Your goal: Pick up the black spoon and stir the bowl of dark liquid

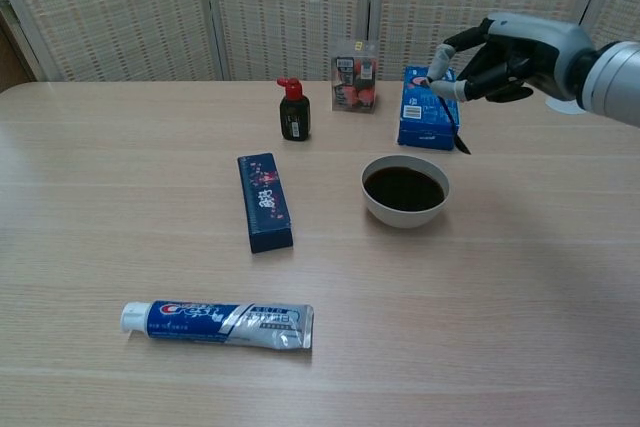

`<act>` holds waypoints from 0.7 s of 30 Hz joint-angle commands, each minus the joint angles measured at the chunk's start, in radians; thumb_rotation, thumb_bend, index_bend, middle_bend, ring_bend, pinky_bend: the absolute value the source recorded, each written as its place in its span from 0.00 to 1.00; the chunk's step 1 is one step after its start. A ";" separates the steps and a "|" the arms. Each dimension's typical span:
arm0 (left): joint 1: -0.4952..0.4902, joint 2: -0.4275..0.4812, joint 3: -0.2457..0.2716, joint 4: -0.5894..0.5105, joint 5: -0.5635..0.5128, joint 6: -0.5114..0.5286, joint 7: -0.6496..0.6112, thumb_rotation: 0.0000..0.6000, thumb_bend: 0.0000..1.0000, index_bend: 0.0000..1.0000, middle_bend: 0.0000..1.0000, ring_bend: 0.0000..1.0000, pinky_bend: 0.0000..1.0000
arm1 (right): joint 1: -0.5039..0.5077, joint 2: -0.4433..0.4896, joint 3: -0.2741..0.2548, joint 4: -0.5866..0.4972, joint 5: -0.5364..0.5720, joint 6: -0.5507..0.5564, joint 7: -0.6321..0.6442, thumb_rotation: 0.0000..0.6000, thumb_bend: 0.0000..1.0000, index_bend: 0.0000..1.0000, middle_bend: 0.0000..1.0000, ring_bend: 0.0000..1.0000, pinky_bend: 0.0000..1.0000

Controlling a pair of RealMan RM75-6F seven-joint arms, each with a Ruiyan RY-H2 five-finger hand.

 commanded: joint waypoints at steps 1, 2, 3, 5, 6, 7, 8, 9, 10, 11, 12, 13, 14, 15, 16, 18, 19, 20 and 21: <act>0.002 -0.001 0.002 0.003 0.000 -0.001 -0.009 1.00 0.24 0.07 0.00 0.00 0.00 | 0.031 -0.042 0.014 0.026 0.008 -0.028 0.030 1.00 0.51 0.69 1.00 1.00 1.00; 0.002 -0.001 0.003 0.004 0.000 -0.002 -0.014 1.00 0.24 0.07 0.00 0.00 0.00 | 0.039 -0.054 0.016 0.036 0.012 -0.034 0.035 1.00 0.51 0.69 1.00 1.00 1.00; 0.003 0.000 0.004 0.005 0.000 -0.003 -0.021 1.00 0.24 0.07 0.00 0.00 0.00 | 0.046 -0.066 0.017 0.049 0.016 -0.039 0.039 1.00 0.51 0.69 1.00 1.00 1.00; 0.005 0.003 0.006 0.009 -0.001 -0.006 -0.034 1.00 0.24 0.07 0.00 0.00 0.00 | 0.065 -0.097 0.017 0.086 0.024 -0.051 0.034 1.00 0.51 0.69 1.00 1.00 1.00; 0.006 0.004 0.006 0.013 -0.002 -0.006 -0.037 1.00 0.24 0.07 0.00 0.00 0.00 | 0.075 -0.117 0.017 0.111 0.030 -0.058 0.031 1.00 0.51 0.69 1.00 1.00 1.00; 0.008 0.005 0.006 0.015 -0.003 -0.006 -0.040 1.00 0.24 0.07 0.00 0.00 0.00 | 0.083 -0.131 0.018 0.128 0.037 -0.066 0.033 1.00 0.51 0.69 1.00 1.00 1.00; 0.009 0.005 0.006 0.017 -0.004 -0.005 -0.044 1.00 0.24 0.07 0.00 0.00 0.00 | 0.090 -0.144 0.019 0.143 0.042 -0.075 0.038 1.00 0.51 0.69 1.00 1.00 1.00; 0.011 0.006 0.006 0.019 -0.005 -0.003 -0.049 1.00 0.24 0.07 0.00 0.00 0.00 | 0.099 -0.161 0.019 0.165 0.045 -0.083 0.042 1.00 0.51 0.69 1.00 1.00 1.00; 0.013 0.006 0.005 0.021 -0.006 -0.002 -0.053 1.00 0.24 0.07 0.00 0.00 0.00 | 0.106 -0.173 0.019 0.181 0.046 -0.089 0.046 1.00 0.51 0.69 1.00 1.00 1.00; 0.014 0.006 0.005 0.023 -0.007 -0.001 -0.056 1.00 0.24 0.07 0.00 0.00 0.00 | 0.112 -0.185 0.018 0.196 0.045 -0.095 0.052 1.00 0.51 0.69 1.00 1.00 1.00; 0.015 0.005 0.006 0.027 -0.009 -0.003 -0.059 1.00 0.24 0.07 0.00 0.00 0.00 | 0.119 -0.200 0.018 0.215 0.044 -0.102 0.061 1.00 0.51 0.69 1.00 1.00 1.00; 0.015 0.005 0.006 0.030 -0.010 -0.004 -0.061 1.00 0.24 0.07 0.00 0.00 0.00 | 0.123 -0.212 0.018 0.230 0.042 -0.105 0.068 1.00 0.51 0.69 1.00 1.00 1.00; 0.016 0.004 0.007 0.032 -0.011 -0.005 -0.062 1.00 0.24 0.07 0.00 0.00 0.00 | 0.127 -0.225 0.018 0.246 0.039 -0.106 0.076 1.00 0.51 0.69 1.00 1.00 1.00; 0.017 0.004 0.007 0.035 -0.013 -0.007 -0.065 1.00 0.24 0.07 0.00 0.00 0.00 | 0.132 -0.241 0.017 0.268 0.038 -0.112 0.088 1.00 0.51 0.69 1.00 1.00 1.00; 0.017 0.004 0.007 0.036 -0.014 -0.007 -0.067 1.00 0.24 0.07 0.00 0.00 0.00 | 0.134 -0.252 0.017 0.283 0.036 -0.115 0.100 1.00 0.51 0.69 1.00 1.00 1.00; 0.019 0.005 0.006 0.039 -0.015 -0.007 -0.070 1.00 0.24 0.07 0.00 0.00 0.00 | 0.140 -0.276 0.018 0.319 0.030 -0.122 0.132 1.00 0.52 0.69 1.00 1.00 1.00; 0.019 0.005 0.006 0.041 -0.016 -0.007 -0.072 1.00 0.24 0.07 0.00 0.00 0.00 | 0.142 -0.284 0.019 0.332 0.025 -0.126 0.149 1.00 0.52 0.69 1.00 1.00 1.00; 0.020 0.006 0.005 0.042 -0.017 -0.007 -0.073 1.00 0.24 0.07 0.00 0.00 0.00 | 0.144 -0.291 0.019 0.345 0.020 -0.131 0.167 1.00 0.52 0.69 1.00 1.00 1.00; 0.020 0.007 0.005 0.042 -0.017 -0.008 -0.073 1.00 0.24 0.07 0.00 0.00 0.00 | 0.146 -0.297 0.019 0.357 0.015 -0.135 0.184 1.00 0.52 0.69 1.00 1.00 1.00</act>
